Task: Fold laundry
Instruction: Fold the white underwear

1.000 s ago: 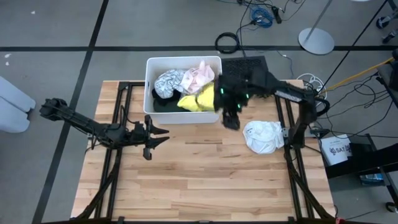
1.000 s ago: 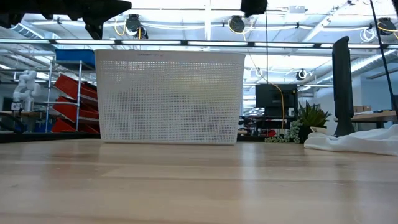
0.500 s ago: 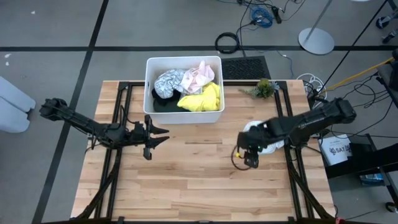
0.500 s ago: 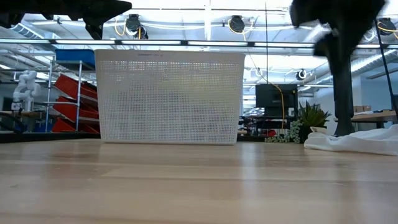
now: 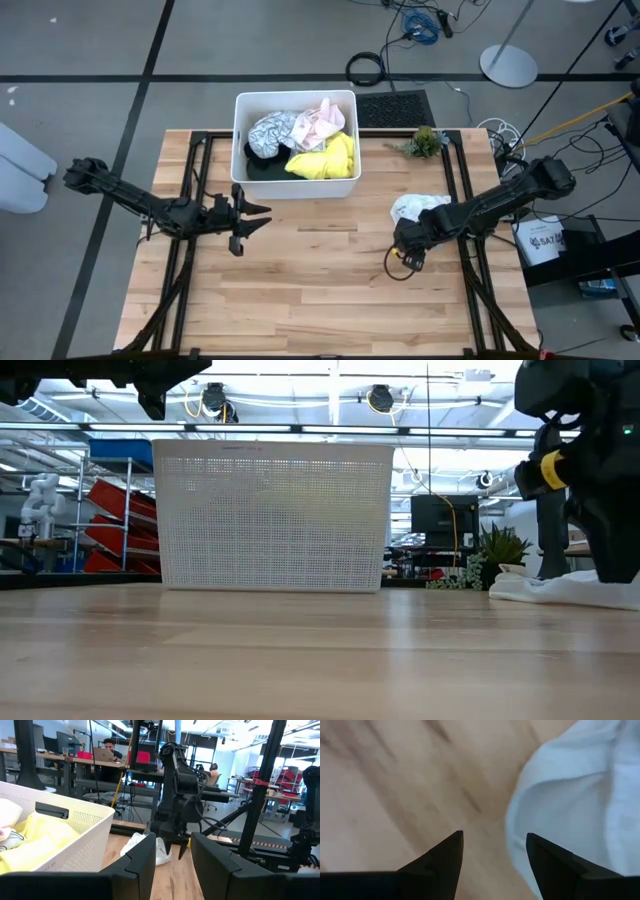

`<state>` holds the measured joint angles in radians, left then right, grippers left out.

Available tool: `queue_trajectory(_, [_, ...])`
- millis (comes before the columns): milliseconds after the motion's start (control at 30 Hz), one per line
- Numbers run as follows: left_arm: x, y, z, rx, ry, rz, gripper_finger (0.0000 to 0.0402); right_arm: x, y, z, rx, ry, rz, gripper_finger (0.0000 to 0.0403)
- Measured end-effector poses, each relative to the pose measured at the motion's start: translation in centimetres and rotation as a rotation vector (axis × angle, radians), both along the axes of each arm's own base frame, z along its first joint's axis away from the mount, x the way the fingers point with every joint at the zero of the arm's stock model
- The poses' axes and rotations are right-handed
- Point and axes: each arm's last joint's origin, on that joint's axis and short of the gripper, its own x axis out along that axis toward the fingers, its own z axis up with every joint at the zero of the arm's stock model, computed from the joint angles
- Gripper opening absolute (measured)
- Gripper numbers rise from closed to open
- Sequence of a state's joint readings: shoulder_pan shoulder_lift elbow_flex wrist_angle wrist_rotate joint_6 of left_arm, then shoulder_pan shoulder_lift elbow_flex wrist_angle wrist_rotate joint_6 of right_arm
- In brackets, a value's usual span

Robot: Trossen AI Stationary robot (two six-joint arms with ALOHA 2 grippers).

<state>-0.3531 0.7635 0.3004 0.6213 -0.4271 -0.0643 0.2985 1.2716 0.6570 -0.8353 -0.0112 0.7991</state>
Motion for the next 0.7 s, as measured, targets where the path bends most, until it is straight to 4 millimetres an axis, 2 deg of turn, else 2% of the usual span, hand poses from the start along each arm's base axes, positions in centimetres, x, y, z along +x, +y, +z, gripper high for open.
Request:
queue_trajectory(267, [0.0, 0.0, 0.0, 0.0, 0.001, 0.0, 0.0132, -0.3, -0.6, -0.6, -0.071, 0.001, -0.03, 0.0203])
queue_trajectory(467, [0.0, 0.0, 0.0, 0.001, 0.002, 0.001, 0.0132, -0.5, -0.7, -2.2, -0.052, -0.049, -0.037, 0.0196])
queue_trajectory(567, [0.0, 0.0, 0.0, 0.001, 0.002, 0.001, 0.0132, -0.7, -0.8, -2.5, -0.064, -0.043, -0.059, 0.0151])
queue_trajectory(700, [0.0, 0.0, 0.0, 0.001, 0.002, 0.001, 0.0132, -0.4, -0.7, -2.5, -0.066, -0.079, -0.052, 0.0034])
